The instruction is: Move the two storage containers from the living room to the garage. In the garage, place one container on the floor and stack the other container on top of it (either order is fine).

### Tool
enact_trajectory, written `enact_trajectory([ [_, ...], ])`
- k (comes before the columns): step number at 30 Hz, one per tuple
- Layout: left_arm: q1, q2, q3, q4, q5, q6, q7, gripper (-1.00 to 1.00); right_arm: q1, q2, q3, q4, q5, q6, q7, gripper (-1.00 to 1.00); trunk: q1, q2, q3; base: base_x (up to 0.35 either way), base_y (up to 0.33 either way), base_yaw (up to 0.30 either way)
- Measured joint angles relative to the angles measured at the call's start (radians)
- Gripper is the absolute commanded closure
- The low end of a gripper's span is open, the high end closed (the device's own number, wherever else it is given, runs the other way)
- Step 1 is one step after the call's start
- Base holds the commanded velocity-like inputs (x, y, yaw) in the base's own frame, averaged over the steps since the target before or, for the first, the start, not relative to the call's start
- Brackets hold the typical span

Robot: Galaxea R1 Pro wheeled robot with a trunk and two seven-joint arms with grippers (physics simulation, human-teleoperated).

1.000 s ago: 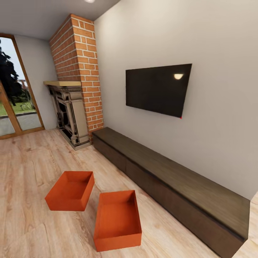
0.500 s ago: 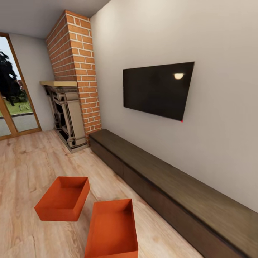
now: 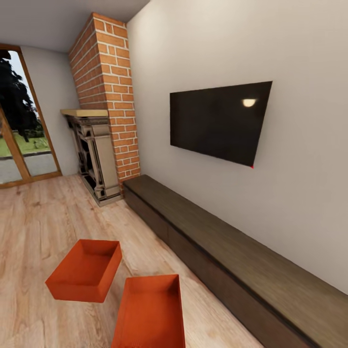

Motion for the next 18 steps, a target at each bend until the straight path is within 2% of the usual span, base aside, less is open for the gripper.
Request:
enact_trajectory([
  [11, 0.0, 0.0, 0.0, 0.0, 0.0, 0.0, 0.0, -1.0, 0.0, 0.0, 0.0, 0.0, 0.0, 0.0, 0.0, -1.0, 0.0, 0.0, 0.0, 0.0, 0.0, 0.259],
  [15, 0.0, 0.0, 0.0, 0.0, 0.0, 0.001, 0.0, -1.0, 0.0, -0.001, 0.0, 0.0, 0.0, 0.0, 0.0, -1.0, 0.0, 0.0, 0.0, 0.009, 0.012, 0.065],
  [18, 0.0, 0.0, 0.0, 0.0, 0.001, 0.001, 0.0, -1.0, 0.0, -0.001, 0.0, 0.0, 0.0, 0.0, 0.0, -1.0, 0.0, 0.0, 0.0, 0.126, 0.167, 0.014],
])
